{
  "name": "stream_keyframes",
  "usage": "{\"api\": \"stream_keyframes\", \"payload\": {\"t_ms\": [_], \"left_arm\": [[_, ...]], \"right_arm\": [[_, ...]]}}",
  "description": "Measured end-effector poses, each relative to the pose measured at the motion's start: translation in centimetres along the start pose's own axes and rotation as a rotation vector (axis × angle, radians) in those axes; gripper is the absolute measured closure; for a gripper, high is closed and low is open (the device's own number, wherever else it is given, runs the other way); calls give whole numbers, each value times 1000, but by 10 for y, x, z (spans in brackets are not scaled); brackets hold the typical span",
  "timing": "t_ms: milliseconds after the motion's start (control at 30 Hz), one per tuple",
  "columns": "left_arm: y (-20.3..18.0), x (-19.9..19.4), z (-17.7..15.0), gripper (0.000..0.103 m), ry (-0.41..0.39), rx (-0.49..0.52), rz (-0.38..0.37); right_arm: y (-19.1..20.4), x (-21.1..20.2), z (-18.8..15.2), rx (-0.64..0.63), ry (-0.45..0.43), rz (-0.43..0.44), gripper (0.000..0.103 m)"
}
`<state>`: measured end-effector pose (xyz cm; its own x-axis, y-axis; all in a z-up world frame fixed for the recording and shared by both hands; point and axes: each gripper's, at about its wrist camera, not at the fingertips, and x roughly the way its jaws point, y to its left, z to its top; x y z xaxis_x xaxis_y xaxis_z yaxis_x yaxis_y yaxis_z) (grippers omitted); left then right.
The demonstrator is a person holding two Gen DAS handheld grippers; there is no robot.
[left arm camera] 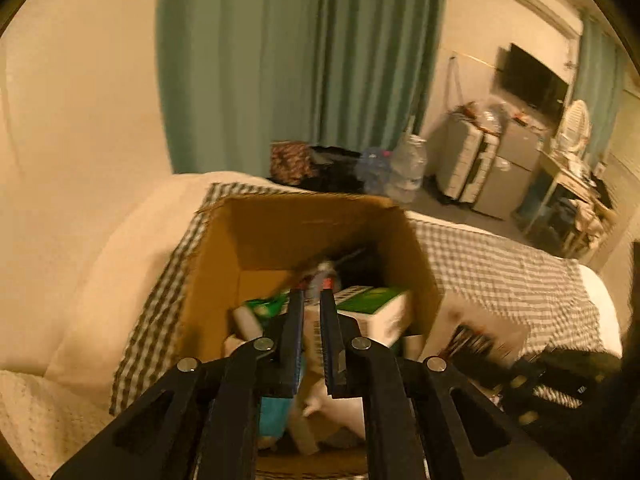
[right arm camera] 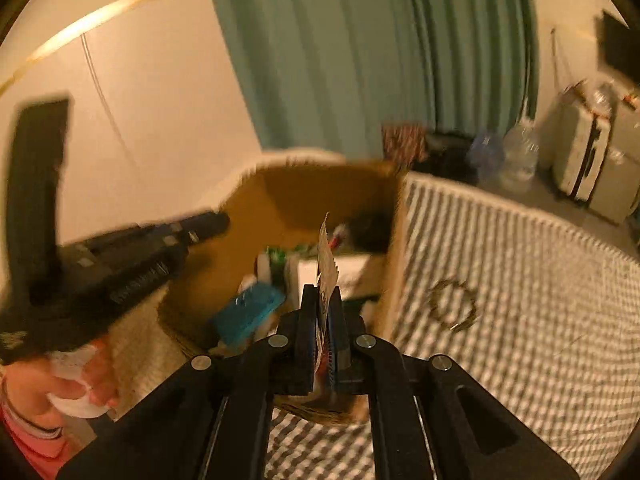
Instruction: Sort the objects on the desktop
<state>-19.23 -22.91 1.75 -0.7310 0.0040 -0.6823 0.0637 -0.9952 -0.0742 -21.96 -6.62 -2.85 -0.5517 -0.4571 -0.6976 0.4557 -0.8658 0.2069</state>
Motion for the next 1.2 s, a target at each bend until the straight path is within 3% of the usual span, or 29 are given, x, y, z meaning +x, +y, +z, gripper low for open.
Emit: {"api": "stream_keyframes", "payload": {"t_ms": [33, 67, 100, 133, 167, 333, 500, 667, 867, 1033, 1067, 1167, 1200], "left_arm": [[3, 2, -2, 70, 3, 3, 10], [6, 3, -5, 33, 5, 4, 26], [5, 4, -8, 16, 2, 0, 60], [7, 3, -12, 0, -15, -11, 103], [8, 1, -15, 0, -36, -19, 127], [-24, -7, -28, 0, -38, 38, 137], [-99, -22, -48, 0, -91, 110, -20], [-176, 1, -75, 0, -31, 140, -104], [-217, 65, -91, 0, 61, 93, -33], [-260, 115, -98, 0, -90, 256, 251], [-267, 127, -99, 0, -97, 287, 247], [-274, 156, -104, 0, -39, 264, 123], [-275, 162, -107, 0, -37, 267, 123]], "right_arm": [[2, 17, -1, 10, 48, 26, 97], [4, 29, -1, 15, 87, 28, 80], [3, 37, -2, 16, 114, -3, 43], [0, 40, -2, 20, 120, -44, 30], [-4, 34, -4, 30, 70, -106, 24], [-38, -8, -12, 40, -58, -224, 21], [-93, -61, -36, 77, -192, -393, 14], [-133, -79, -45, 148, -186, -432, 14], [-171, -79, -68, 160, -181, -479, 11], [-220, -67, -102, 219, -142, -480, 11], [-231, -62, -107, 249, -137, -481, 11], [-256, -53, -112, 338, -154, -460, 11], [-261, -49, -113, 357, -157, -458, 11]]}}
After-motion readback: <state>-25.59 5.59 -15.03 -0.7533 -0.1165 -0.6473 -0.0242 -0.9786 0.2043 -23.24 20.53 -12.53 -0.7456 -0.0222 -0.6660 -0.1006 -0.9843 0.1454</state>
